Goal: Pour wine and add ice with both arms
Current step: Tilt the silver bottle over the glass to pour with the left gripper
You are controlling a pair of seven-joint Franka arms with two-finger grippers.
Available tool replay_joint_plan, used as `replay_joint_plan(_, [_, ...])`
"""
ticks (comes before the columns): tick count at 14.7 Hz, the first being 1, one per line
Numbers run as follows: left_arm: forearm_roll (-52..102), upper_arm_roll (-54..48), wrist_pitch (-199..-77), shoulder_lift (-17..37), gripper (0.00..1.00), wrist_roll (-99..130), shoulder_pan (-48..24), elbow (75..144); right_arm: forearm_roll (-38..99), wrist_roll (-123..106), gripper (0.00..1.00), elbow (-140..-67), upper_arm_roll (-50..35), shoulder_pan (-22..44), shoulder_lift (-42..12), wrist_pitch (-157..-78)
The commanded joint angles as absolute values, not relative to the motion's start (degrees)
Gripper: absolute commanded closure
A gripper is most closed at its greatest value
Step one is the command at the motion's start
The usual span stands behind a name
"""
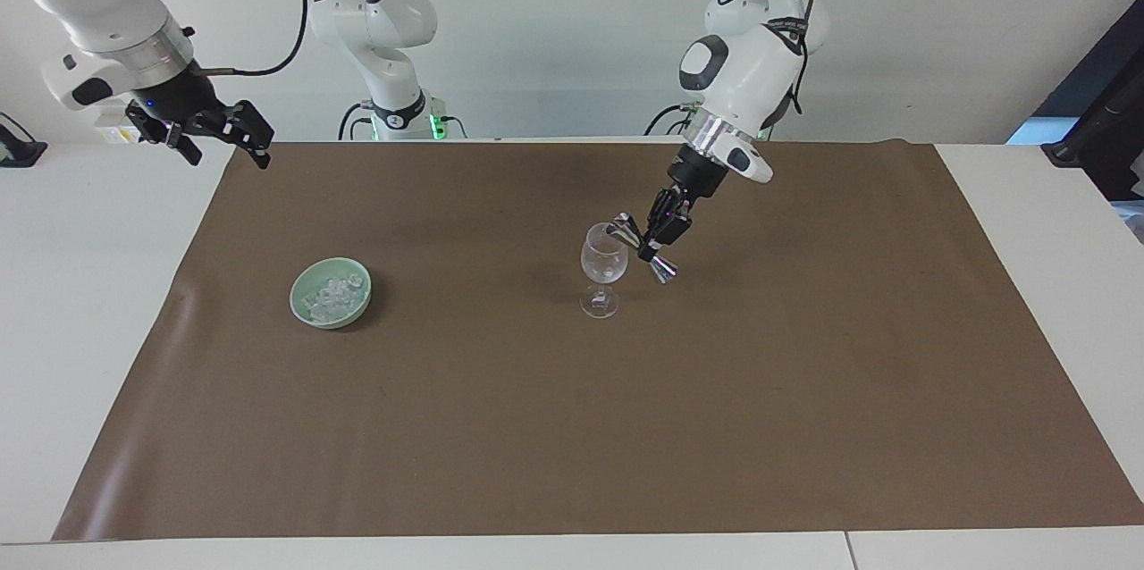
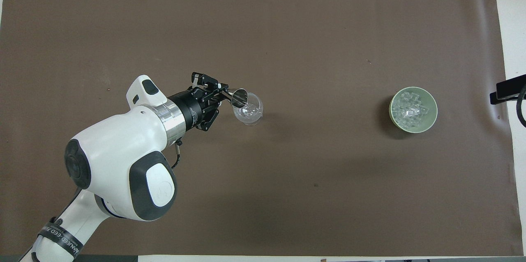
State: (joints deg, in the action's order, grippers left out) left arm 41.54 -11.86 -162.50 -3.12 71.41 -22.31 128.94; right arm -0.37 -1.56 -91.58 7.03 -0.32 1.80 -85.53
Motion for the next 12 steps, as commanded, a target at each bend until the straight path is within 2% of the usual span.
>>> replay_joint_plan(1, [38.16, -11.60, -163.92, -3.52, 1.00, 70.93, -22.94, 129.81, -0.44, -2.64, 0.00, -93.08, 6.86, -0.53, 3.08, -86.04])
replay_joint_plan(12, [23.14, -11.51, -165.23, -3.96, 1.00, 70.84, -22.41, 129.90, -0.44, -2.72, 0.00, -93.08, 6.86, -0.62, 3.08, -86.04])
